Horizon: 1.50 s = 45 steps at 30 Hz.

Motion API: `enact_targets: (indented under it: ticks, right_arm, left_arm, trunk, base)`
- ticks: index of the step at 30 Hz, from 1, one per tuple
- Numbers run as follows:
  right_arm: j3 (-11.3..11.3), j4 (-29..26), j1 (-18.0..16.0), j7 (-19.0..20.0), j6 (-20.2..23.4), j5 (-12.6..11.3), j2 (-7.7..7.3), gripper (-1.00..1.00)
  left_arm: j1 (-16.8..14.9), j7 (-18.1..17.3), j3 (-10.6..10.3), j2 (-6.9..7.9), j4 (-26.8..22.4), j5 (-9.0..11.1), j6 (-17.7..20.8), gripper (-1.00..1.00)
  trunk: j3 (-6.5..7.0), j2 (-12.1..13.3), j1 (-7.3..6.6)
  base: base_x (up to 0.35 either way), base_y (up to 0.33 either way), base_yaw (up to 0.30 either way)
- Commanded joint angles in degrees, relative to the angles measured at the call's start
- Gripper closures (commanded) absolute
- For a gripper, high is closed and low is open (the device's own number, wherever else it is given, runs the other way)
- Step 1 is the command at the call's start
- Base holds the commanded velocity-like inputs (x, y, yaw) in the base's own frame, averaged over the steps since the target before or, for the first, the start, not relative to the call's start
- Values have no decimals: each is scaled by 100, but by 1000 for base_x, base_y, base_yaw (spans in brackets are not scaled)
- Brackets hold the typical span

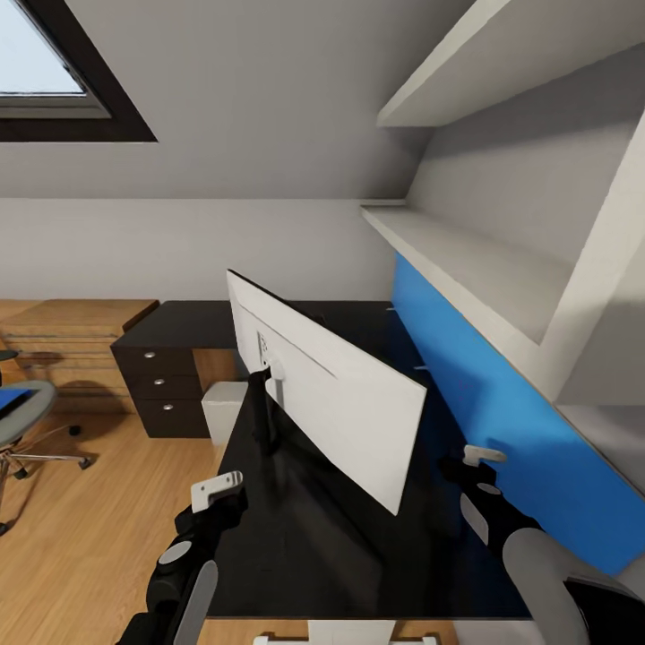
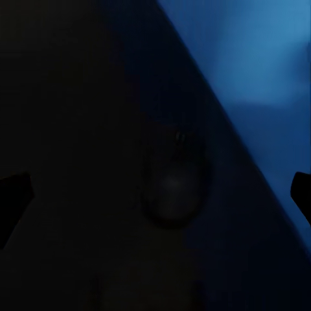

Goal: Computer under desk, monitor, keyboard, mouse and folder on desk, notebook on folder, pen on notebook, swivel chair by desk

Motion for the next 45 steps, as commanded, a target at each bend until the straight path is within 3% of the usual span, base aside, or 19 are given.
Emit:
enact_targets:
  ticks: [1, 45]
  right_arm:
    - [-20, 6, -6, 19, -27, 17, 2, -100]
    - [-36, 1, -3, 126, -59, 11, 7, -100]
  left_arm:
    - [-4, 55, -8, 1, -9, 60, 14, -100]
    - [-4, 55, -9, -4, -7, 61, 33, -100]
  trunk:
    - [-26, -47, 23]
    - [-816, -1812, 990]
  base:
    - [0, 0, 0]
    - [0, 0, 0]
